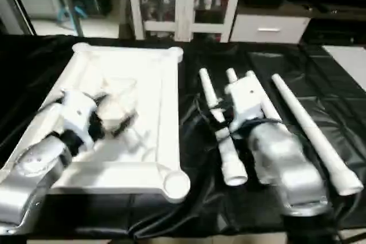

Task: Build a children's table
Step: Move to table

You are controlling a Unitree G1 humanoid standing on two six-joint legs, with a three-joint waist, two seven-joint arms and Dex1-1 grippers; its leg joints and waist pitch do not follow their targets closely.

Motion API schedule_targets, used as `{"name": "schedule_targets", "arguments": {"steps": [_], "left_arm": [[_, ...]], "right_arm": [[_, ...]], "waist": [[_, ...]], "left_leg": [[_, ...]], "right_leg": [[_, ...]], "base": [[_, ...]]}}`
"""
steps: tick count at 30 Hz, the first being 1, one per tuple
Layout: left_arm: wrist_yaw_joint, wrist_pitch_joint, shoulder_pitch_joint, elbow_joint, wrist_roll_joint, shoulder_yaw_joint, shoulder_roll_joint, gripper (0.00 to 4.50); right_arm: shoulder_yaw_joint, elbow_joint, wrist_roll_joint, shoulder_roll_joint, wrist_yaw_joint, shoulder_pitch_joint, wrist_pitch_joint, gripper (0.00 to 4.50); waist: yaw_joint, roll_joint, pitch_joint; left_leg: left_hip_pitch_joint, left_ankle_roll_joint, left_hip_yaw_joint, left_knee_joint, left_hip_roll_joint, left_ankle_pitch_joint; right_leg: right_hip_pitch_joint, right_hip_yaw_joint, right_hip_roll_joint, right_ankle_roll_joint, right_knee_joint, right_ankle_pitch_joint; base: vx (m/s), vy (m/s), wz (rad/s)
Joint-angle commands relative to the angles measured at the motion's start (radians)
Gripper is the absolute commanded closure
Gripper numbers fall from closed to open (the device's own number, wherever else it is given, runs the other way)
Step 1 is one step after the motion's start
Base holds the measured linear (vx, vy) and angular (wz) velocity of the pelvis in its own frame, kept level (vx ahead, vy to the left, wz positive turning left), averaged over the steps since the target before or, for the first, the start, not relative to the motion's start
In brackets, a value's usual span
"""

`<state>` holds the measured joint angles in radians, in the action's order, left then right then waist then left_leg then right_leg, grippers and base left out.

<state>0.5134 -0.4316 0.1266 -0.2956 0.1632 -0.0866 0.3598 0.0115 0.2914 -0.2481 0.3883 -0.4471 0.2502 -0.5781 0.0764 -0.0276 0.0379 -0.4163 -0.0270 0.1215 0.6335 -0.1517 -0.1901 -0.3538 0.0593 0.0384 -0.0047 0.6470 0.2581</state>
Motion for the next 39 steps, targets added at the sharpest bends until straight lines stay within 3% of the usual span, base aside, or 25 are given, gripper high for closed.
{"name": "schedule_targets", "arguments": {"steps": [1,3,4,6,8,11,14,18,19,23,25,29,30,35,36,39], "left_arm": [[0.073,-0.026,-0.007,-0.025,0.019,-0.018,0.044,0.00],[0.134,-0.040,-0.010,-0.027,0.042,-0.028,0.084,0.00],[0.245,-0.084,-0.017,-0.038,0.088,-0.049,0.158,0.00],[0.374,-0.128,-0.019,-0.047,0.128,-0.084,0.248,0.00],[0.407,-0.142,-0.016,-0.047,0.143,-0.095,0.272,0.00],[0.475,-0.154,-0.007,-0.045,0.155,-0.124,0.314,0.00],[0.504,-0.145,0.000,-0.038,0.142,-0.145,0.332,0.00],[0.521,-0.118,0.023,-0.007,0.105,-0.181,0.337,0.00],[0.531,-0.104,0.039,0.015,0.086,-0.205,0.342,0.27],[0.566,-0.068,0.078,0.073,0.036,-0.267,0.354,0.40],[0.572,-0.067,0.083,0.081,0.028,-0.277,0.357,0.78],[0.573,-0.053,0.103,0.125,-0.016,-0.313,0.362,0.78],[0.572,-0.046,0.108,0.136,-0.025,-0.320,0.361,1.02],[0.563,-0.007,0.126,0.175,-0.064,-0.343,0.351,1.21],[0.563,-0.001,0.128,0.179,-0.071,-0.347,0.350,1.57],[0.571,0.004,0.131,0.184,-0.080,-0.357,0.353,1.62]], "right_arm": [[0.011,0.045,-0.041,0.043,-0.074,0.008,-0.012,0.02],[0.021,0.067,-0.071,0.084,-0.141,0.009,-0.032,0.02],[0.045,0.100,-0.117,0.162,-0.257,0.006,-0.061,0.02],[0.079,0.130,-0.154,0.265,-0.397,-0.004,-0.072,0.02],[0.083,0.134,-0.159,0.293,-0.428,-0.008,-0.074,0.02],[0.080,0.142,-0.179,0.335,-0.483,-0.015,-0.087,0.02],[0.078,0.151,-0.190,0.354,-0.509,-0.019,-0.099,0.02],[0.083,0.165,-0.199,0.386,-0.541,-0.030,-0.110,0.02],[0.092,0.172,-0.202,0.409,-0.555,-0.037,-0.110,0.00],[0.142,0.167,-0.145,0.465,-0.581,-0.066,-0.079,0.00],[0.146,0.166,-0.140,0.467,-0.585,-0.070,-0.078,0.00],[0.147,0.172,-0.146,0.463,-0.586,-0.068,-0.086,0.00],[0.148,0.171,-0.148,0.464,-0.586,-0.066,-0.085,0.00],[0.152,0.176,-0.164,0.474,-0.599,-0.071,-0.078,0.00],[0.153,0.180,-0.167,0.478,-0.605,-0.075,-0.076,0.00],[0.155,0.188,-0.170,0.482,-0.622,-0.086,-0.070,0.00]], "waist": [[0.002,-0.001,-0.053],[0.002,0.001,-0.036],[0.005,0.004,-0.030],[0.008,0.002,-0.025],[0.010,-0.002,-0.019],[0.008,0.000,-0.026],[0.007,0.004,-0.029],[0.010,0.007,-0.031],[0.010,0.007,-0.030],[0.013,0.006,-0.032],[0.012,0.007,-0.037],[0.012,0.008,-0.040],[0.013,0.009,-0.041],[0.014,0.008,-0.038],[0.015,0.007,-0.038],[0.016,0.006,-0.036]], "left_leg": [[0.041,0.019,-0.022,-0.089,-0.079,-0.100],[0.053,-0.024,-0.011,-0.107,-0.078,-0.277],[0.059,-0.044,-0.008,-0.112,-0.077,-0.346],[0.066,-0.062,-0.006,-0.116,-0.077,-0.405],[0.076,-0.083,-0.008,-0.119,-0.079,-0.468],[0.069,-0.091,-0.011,-0.127,-0.082,-0.455],[0.065,-0.072,-0.005,-0.125,-0.081,-0.412],[0.065,-0.051,0.004,-0.119,-0.082,-0.360],[0.067,-0.048,0.006,-0.118,-0.081,-0.359],[0.067,-0.045,0.007,-0.118,-0.083,-0.343],[0.062,-0.031,0.007,-0.116,-0.084,-0.301],[0.059,-0.001,0.012,-0.110,-0.082,-0.241],[0.058,0.004,0.012,-0.109,-0.083,-0.229],[0.061,0.006,0.012,-0.111,-0.085,-0.245],[0.062,0.004,0.013,-0.111,-0.086,-0.250],[0.063,-0.007,0.011,-0.114,-0.088,-0.280]], "right_leg": [[0.026,-0.048,0.106,-0.180,-0.061,-0.140],[0.021,-0.053,0.109,-0.171,-0.084,0.088],[0.020,-0.058,0.113,-0.148,-0.094,0.223],[0.012,-0.063,0.120,-0.116,-0.108,0.364],[-0.003,-0.068,0.127,-0.101,-0.118,0.450],[0.001,-0.066,0.121,-0.111,-0.110,0.372],[0.003,-0.069,0.120,-0.126,-0.105,0.315],[0.001,-0.074,0.122,-0.138,-0.107,0.307],[-0.001,-0.075,0.121,-0.138,-0.109,0.310],[0.001,-0.077,0.119,-0.138,-0.106,0.277],[0.005,-0.074,0.120,-0.153,-0.100,0.217],[0.011,-0.073,0.119,-0.177,-0.096,0.146],[0.012,-0.073,0.120,-0.183,-0.095,0.132],[0.012,-0.071,0.119,-0.196,-0.097,0.149],[0.011,-0.072,0.120,-0.196,-0.097,0.155],[0.009,-0.073,0.122,-0.190,-0.100,0.194]], "base": [[0.000,0.000,0.00],[0.000,0.000,0.00],[0.000,0.000,0.00],[0.000,0.000,0.00],[-0.026,0.006,-0.03],[0.000,0.000,0.00],[0.000,0.000,0.00],[0.000,0.000,0.00],[0.000,0.000,0.00],[0.000,0.000,0.00],[0.000,0.000,0.00],[0.000,0.000,0.00],[0.000,0.000,0.00],[0.000,0.000,0.00],[0.000,0.000,0.00],[0.000,0.000,0.00]]}}
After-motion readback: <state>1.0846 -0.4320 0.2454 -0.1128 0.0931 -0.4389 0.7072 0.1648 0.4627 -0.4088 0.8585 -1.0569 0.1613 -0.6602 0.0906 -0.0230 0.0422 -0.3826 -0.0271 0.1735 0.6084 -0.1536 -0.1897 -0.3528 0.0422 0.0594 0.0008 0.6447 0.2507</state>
